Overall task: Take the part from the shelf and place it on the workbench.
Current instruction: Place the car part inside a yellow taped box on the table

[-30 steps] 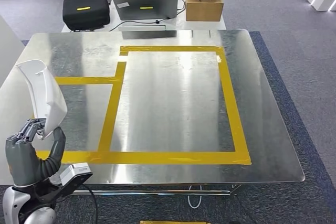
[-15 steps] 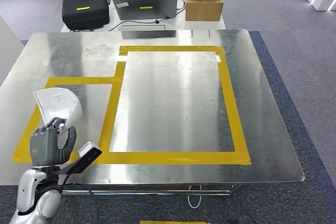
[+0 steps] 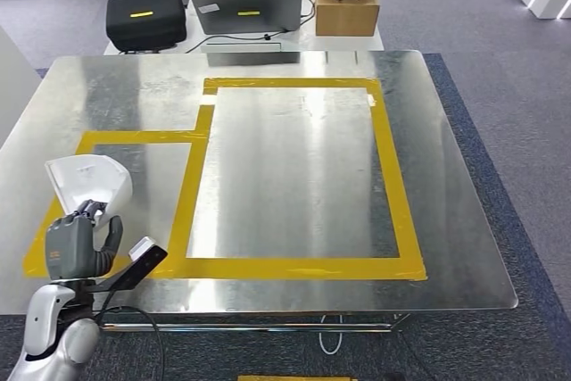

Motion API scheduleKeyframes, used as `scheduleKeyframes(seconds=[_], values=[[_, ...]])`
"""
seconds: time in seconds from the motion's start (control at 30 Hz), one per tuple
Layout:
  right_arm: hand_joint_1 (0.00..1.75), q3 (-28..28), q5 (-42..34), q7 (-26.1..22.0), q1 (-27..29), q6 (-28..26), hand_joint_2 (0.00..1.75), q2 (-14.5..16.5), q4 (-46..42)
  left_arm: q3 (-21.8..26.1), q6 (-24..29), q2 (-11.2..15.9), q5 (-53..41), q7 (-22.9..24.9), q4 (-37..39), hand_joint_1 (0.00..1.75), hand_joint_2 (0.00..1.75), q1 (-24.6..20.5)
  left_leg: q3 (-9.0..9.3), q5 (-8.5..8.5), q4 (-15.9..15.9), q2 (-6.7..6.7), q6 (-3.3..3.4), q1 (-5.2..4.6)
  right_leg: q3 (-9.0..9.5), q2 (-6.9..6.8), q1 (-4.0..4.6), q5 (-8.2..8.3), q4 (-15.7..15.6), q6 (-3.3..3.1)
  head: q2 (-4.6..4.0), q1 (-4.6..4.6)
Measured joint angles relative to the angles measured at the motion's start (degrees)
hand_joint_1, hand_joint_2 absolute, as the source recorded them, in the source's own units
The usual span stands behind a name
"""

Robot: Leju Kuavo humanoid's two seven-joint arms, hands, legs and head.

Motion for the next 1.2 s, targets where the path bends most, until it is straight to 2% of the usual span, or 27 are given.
scheduleKeyframes(seconds=[0.6,0.63,0.73,0.77,0.8,0.93,1.2], values=[[0.0,-0.01,0.31,-0.09,-0.03,0.02,0.0,-0.02,0.0,0.03,0.59,0.4,-0.9,-0.26,0.15,1.75,1.75,-0.05,-0.01,0.0,0.0,0.0,0.0,0.0,0.0,0.0,0.0,0.0,0.0,0.0,0.01,0.0],[0.0,-0.01,0.31,-0.09,-0.03,0.02,0.0,-0.02,0.0,0.03,0.6,0.41,-0.9,-0.26,0.15,1.31,1.31,-0.05,-0.01,0.0,0.0,0.0,0.0,0.0,0.0,0.0,0.0,0.0,0.0,0.0,0.0,0.0],[0.0,-0.01,0.33,-0.12,-0.03,0.02,0.0,-0.02,0.0,0.03,0.69,0.41,-0.94,-0.32,0.15,0.0,1.31,-0.06,-0.01,0.0,0.0,0.0,0.0,0.0,0.0,0.0,0.0,0.0,0.0,0.0,0.0,0.01],[0.0,-0.01,0.37,-0.14,-0.03,0.02,0.0,-0.02,0.0,0.03,0.76,0.41,-0.98,-0.4,0.15,0.0,1.75,-0.07,-0.01,0.0,0.0,0.0,0.0,0.0,0.0,0.0,0.0,0.0,0.0,0.0,0.0,0.01],[0.0,-0.01,0.43,-0.15,-0.03,0.02,0.0,-0.02,0.0,0.03,0.85,0.42,-1.03,-0.52,0.15,0.0,1.75,-0.09,-0.01,0.0,0.0,0.0,0.0,0.0,0.0,0.0,0.0,0.0,0.0,0.0,0.0,0.01],[0.0,-0.01,0.63,-0.23,-0.02,0.07,0.0,-0.03,0.0,-0.03,1.25,0.45,-0.82,-1.4,0.14,0.0,0.0,-0.12,-0.01,0.0,0.0,0.0,0.0,0.0,-0.01,0.0,0.0,0.0,0.0,0.0,0.0,0.01],[0.0,-0.03,0.89,-0.31,-0.01,0.22,0.0,-0.14,0.0,-0.17,1.91,0.52,0.36,-3.34,-0.89,0.0,0.0,-0.12,0.0,0.0,0.0,0.0,0.0,0.0,0.0,0.0,0.0,0.0,0.0,0.0,0.01,0.01]])
